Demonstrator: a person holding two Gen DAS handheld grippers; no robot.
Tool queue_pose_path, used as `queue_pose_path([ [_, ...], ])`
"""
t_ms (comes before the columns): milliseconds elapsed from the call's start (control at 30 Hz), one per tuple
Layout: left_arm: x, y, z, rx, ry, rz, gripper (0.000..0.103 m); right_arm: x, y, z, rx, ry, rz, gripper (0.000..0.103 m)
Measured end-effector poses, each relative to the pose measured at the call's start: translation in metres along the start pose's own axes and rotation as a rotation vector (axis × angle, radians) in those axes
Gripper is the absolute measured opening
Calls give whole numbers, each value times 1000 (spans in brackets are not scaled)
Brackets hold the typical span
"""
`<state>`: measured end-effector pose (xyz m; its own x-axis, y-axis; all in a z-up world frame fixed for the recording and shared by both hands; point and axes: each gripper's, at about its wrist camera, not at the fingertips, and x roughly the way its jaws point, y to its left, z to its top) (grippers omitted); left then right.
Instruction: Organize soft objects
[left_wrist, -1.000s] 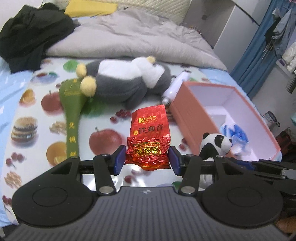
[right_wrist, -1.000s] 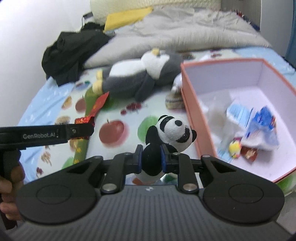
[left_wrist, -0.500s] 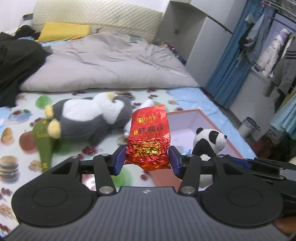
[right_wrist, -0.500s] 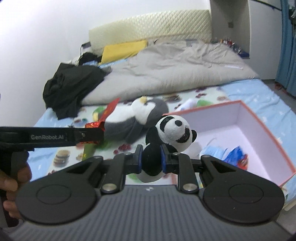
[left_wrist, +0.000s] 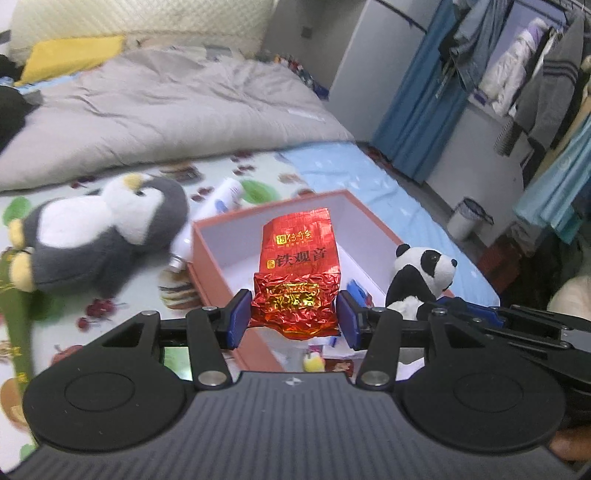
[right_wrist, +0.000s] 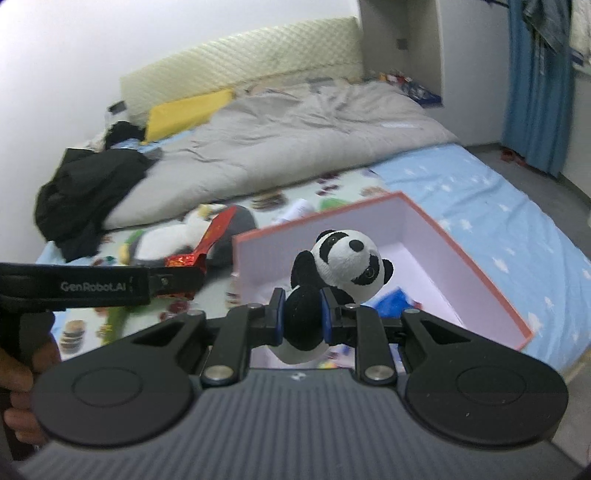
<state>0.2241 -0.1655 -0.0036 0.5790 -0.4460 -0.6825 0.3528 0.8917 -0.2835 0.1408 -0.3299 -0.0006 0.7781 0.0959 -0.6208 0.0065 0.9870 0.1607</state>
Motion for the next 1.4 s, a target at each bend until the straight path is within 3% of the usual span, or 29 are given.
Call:
queue_pose_path([
  [433,136,-18,5,45,168,-27,56,74,-72,-21,114,126,-72,23],
  [733,171,-11,2,45,219,-15,57,103,-87,-30,140,186,-73,24],
  [800,170,-10,2,44,224,-16,58,104,-88,-30,151,193,-71,29],
  [867,164,-9,3,39,220,-17,64,103,-87,-29,147,200,-77,44],
  [933,156,-10,4,41,206,-19,64,99,-86,-28,156,191,-78,52],
  [1400,31,-23,11,89,44,-43,64,2,-51,-7,151,1,-64,52],
])
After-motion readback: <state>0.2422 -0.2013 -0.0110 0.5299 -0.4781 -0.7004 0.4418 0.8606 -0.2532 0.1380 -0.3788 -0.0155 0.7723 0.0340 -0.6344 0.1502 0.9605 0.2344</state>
